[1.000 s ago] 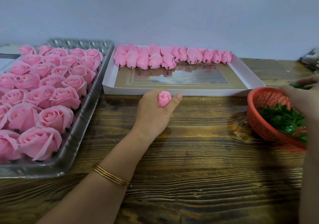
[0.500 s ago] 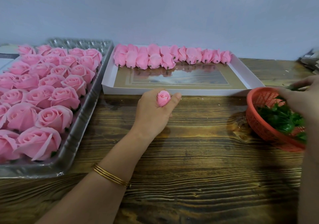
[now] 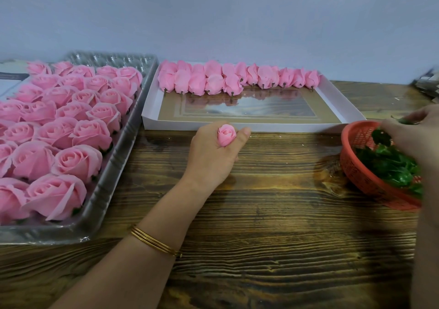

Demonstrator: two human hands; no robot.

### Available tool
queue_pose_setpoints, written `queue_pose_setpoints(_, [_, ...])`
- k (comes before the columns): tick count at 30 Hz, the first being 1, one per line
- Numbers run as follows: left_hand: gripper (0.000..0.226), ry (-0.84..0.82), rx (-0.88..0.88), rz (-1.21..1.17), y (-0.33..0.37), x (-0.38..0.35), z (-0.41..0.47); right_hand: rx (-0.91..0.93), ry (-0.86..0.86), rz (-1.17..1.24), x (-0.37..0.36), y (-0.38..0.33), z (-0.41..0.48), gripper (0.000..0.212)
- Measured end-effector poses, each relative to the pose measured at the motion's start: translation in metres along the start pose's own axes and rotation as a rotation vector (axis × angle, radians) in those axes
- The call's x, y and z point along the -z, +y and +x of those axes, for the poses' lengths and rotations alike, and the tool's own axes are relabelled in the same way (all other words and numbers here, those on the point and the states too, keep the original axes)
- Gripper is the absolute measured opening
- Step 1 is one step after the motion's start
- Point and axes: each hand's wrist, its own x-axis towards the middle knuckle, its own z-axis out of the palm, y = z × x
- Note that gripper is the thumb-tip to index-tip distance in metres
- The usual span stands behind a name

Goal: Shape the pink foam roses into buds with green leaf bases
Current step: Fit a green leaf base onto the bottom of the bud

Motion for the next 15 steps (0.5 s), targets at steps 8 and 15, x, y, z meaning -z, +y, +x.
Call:
queue_pose_setpoints(8, [0.031,-0.012,0.024,-0.012,0.002,0.001,-0.001,0.053,0.019,0.041,0.009,0.014,0.020,0.031])
queue_pose_setpoints(15, [0.029,0.010,0.069,-0.044,0.001,-0.001,0.002,0.296,-0.177,0.559,0.024,-0.065,-0.072,0.015])
